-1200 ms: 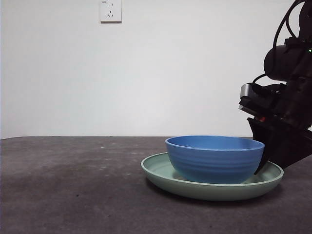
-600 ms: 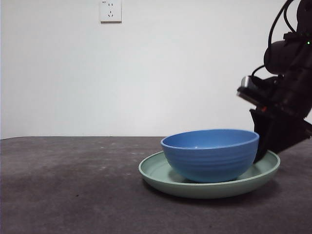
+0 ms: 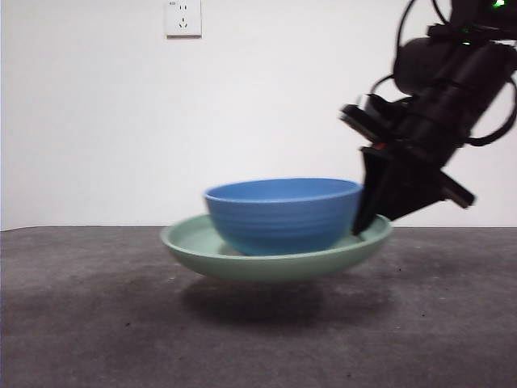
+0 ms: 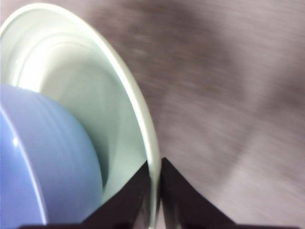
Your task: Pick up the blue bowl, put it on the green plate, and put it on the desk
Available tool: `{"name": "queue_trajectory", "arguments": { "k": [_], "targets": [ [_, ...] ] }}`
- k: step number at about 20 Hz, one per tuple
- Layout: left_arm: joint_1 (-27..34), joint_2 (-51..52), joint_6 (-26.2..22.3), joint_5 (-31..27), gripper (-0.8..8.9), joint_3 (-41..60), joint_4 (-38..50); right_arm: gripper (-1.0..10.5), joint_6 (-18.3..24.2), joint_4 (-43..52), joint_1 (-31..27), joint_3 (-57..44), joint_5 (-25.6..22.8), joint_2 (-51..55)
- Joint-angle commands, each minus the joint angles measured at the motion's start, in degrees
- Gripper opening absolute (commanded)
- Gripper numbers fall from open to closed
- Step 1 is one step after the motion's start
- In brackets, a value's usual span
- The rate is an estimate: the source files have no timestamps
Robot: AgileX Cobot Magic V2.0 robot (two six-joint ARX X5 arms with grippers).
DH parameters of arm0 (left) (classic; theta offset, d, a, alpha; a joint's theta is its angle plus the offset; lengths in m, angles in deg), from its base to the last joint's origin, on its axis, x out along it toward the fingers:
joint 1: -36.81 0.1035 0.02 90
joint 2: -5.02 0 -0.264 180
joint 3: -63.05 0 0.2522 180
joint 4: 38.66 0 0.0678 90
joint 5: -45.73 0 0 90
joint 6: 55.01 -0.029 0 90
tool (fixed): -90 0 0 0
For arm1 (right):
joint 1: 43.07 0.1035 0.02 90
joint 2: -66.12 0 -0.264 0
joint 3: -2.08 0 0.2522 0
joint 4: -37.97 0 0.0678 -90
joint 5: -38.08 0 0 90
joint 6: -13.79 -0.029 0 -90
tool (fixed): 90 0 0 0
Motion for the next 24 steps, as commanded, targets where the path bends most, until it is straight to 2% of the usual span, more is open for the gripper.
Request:
{"name": "queue_trajectory", "arguments": {
  "k": [1,3,7,18,19,22,24],
  "targets": [
    [-0.46,-0.26,-0.28,0.17,5.31,-0.57,0.81,0.1,-4.76,3.32,3.02,0.94,0.48,-1.22],
    [-0.46,-0.26,-0.26,0.17,5.31,-0.57,1.2,0.1,-7.3,5.07,5.35,0.94,0.46,-1.55],
    [-0.46,-0.24,-0.26,0.17,5.31,-0.57,1.07,0.1,-8.04,6.47,8.98,0.94,-3.41,-2.89],
    [-0.46,-0.26,-0.26,0.17,5.31,-0.57,0.33,0.1,-8.59,9.55,9.31,0.94,-5.11,-9.79],
    [-0.46,-0.26,-0.26,0.17,5.31,-0.57,0.22,0.3,-8.59,9.44,9.31,0.94,-5.35,-9.79],
    [-0.46,-0.26,-0.26,0.2,5.31,-0.57,-0.42,2.7,-8.5,9.42,9.31,0.94,-7.23,-9.79],
    [-0.46,-0.26,-0.24,0.2,5.31,-0.55,-1.16,3.1,-7.58,9.42,9.31,0.94,-9.9,-9.77]
  ]
}}
